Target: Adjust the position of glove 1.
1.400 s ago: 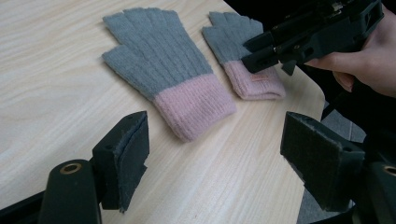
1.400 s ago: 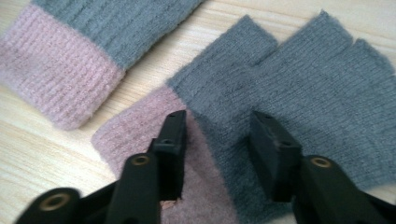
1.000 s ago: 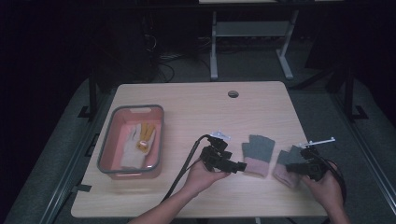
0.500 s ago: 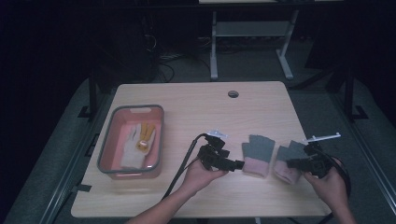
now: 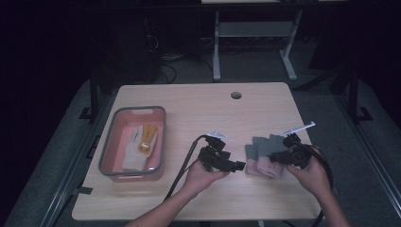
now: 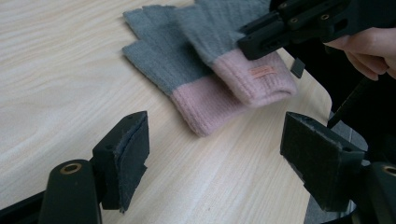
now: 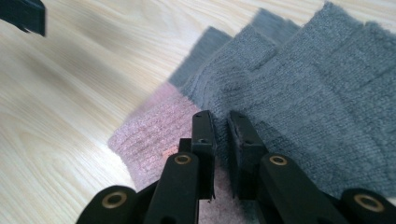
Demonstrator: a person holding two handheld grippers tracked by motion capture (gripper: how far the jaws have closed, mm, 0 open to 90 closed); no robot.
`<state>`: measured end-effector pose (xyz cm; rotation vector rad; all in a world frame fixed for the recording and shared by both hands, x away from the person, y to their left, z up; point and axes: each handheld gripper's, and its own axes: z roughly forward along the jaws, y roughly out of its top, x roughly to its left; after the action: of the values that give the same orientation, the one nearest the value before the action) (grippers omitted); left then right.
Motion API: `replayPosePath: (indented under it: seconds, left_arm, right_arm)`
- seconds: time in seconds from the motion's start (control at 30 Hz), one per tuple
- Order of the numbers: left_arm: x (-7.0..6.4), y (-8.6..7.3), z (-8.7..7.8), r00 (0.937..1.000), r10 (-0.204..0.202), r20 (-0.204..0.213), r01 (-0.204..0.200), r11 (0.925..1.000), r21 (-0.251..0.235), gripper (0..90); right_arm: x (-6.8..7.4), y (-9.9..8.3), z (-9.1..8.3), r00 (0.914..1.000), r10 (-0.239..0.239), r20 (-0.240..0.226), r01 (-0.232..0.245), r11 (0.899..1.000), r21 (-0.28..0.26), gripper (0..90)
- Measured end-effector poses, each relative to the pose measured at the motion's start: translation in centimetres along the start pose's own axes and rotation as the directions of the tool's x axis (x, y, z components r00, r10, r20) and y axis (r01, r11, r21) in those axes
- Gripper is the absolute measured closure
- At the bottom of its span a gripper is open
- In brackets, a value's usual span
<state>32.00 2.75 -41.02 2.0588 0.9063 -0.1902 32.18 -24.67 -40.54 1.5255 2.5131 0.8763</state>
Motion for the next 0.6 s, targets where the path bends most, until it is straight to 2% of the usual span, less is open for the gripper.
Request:
replayPosePath:
  seconds: [0.23, 0.37, 0.47, 0.6]
  left_arm:
    - [0.4, 0.0, -0.1, 0.9999, -0.01, 0.004, 0.01, 0.9999, -0.007, 23.8]
    - [0.6, 0.1, 0.0, 0.9999, -0.015, 0.007, 0.015, 0.9999, -0.006, 23.8]
    - [0.7, 0.1, 0.0, 0.9997, -0.022, 0.008, 0.022, 0.9997, -0.008, 23.9]
    - [0.9, 0.1, 0.2, 0.9996, -0.029, 0.008, 0.029, 0.9996, -0.003, 23.9]
  right_arm:
    - [0.7, 1.8, 1.6, 0.9974, -0.067, -0.025, 0.068, 0.997, 0.035, 81.5]
    - [0.9, 2.3, 2.4, 0.9953, -0.09, -0.034, 0.092, 0.994, 0.061, 80.9]
    - [0.8, 2.5, 3.0, 0.994, -0.1, -0.044, 0.103, 0.992, 0.076, 80.6]
    - [0.6, 2.4, 3.5, 0.9957, -0.085, -0.038, 0.088, 0.992, 0.086, 77.9]
